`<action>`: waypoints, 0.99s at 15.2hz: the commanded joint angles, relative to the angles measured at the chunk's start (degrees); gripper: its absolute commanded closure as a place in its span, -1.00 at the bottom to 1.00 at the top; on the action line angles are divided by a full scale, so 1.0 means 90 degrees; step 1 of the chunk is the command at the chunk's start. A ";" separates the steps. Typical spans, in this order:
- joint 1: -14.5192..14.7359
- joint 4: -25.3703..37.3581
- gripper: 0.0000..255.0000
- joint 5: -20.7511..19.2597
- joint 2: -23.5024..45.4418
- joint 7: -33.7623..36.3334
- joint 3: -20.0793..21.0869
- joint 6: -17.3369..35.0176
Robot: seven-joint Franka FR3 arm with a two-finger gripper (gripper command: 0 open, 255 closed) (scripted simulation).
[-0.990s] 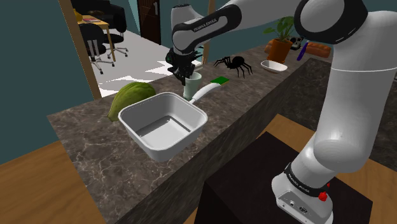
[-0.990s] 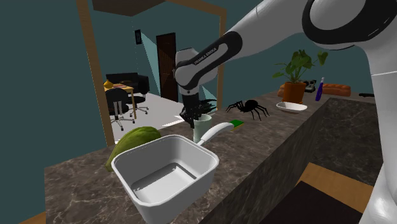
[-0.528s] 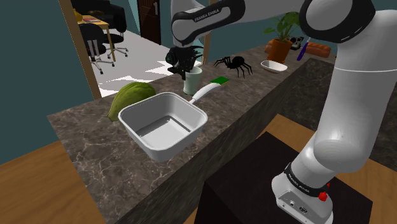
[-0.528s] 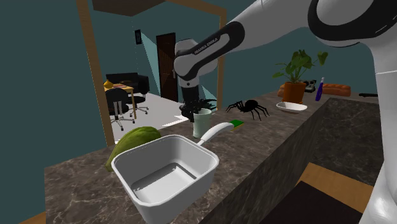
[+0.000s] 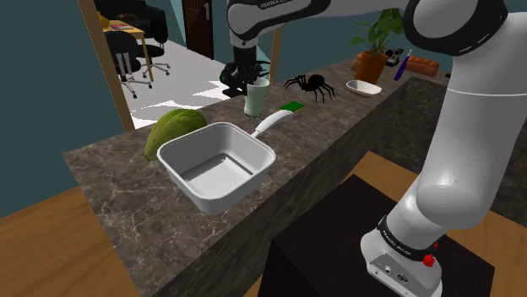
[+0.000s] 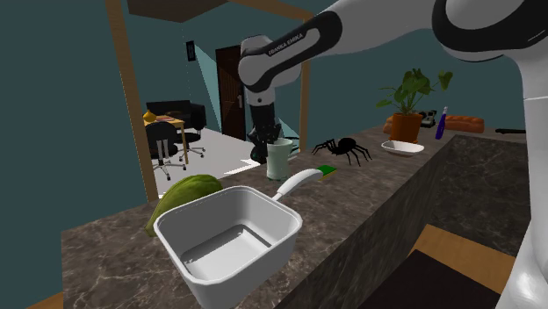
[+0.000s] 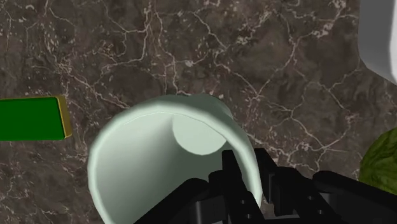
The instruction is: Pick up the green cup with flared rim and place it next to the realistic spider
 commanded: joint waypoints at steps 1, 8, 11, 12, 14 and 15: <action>-0.0004 0.0145 1.00 0.0011 -0.0013 -0.0035 -0.0001 -0.0154; 0.0010 0.0680 1.00 0.0039 -0.0057 -0.0116 0.0008 -0.0727; 0.0018 0.0942 1.00 0.0047 -0.0053 -0.0150 0.0011 -0.0982; 0.0021 0.1034 1.00 0.0048 -0.0048 -0.0161 0.0011 -0.1069; 0.0028 0.1227 1.00 0.0051 -0.0033 -0.0184 0.0013 -0.1245; 0.0032 0.1327 1.00 0.0052 -0.0022 -0.0195 0.0014 -0.1334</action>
